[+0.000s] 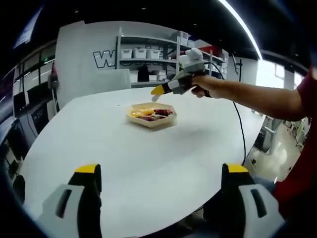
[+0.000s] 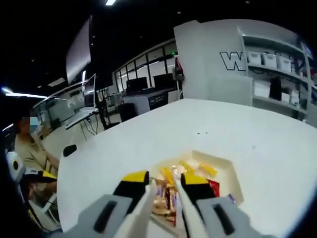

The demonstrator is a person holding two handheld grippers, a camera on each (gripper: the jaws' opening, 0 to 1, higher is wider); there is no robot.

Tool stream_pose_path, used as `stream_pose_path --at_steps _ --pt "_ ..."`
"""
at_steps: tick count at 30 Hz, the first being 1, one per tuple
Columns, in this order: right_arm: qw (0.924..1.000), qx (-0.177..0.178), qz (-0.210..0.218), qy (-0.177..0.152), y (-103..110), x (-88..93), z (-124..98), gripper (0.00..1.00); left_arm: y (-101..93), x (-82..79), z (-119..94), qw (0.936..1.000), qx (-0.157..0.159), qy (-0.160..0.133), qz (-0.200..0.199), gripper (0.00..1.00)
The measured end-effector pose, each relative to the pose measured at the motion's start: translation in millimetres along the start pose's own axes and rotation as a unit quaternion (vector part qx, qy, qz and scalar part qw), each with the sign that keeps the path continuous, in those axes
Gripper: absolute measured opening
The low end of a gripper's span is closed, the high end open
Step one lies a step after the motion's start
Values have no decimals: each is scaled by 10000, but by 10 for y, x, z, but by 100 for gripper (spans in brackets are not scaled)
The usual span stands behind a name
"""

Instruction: Place the target food into the container with the food tongs after gripping and lifting it, then release it inside without dropping or visibly crushing the food.

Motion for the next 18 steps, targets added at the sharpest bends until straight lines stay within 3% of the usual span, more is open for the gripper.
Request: stream_pose_path --at_steps 18 --pt "9999 -31 -72 -126 246 164 -389 19 -188 -51 55 9996 250 -50 96 98"
Point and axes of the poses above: the point that each gripper's makers call its tool centre point, and the gripper's own axes: z roughly forward along the fingers, y roughly to its left, x roughly out of its underside, the point moved 3 cm from there along -z, roughly backward along the fingers, and after that the axes turned 8 degrees about -z, right-handed, at the moved point
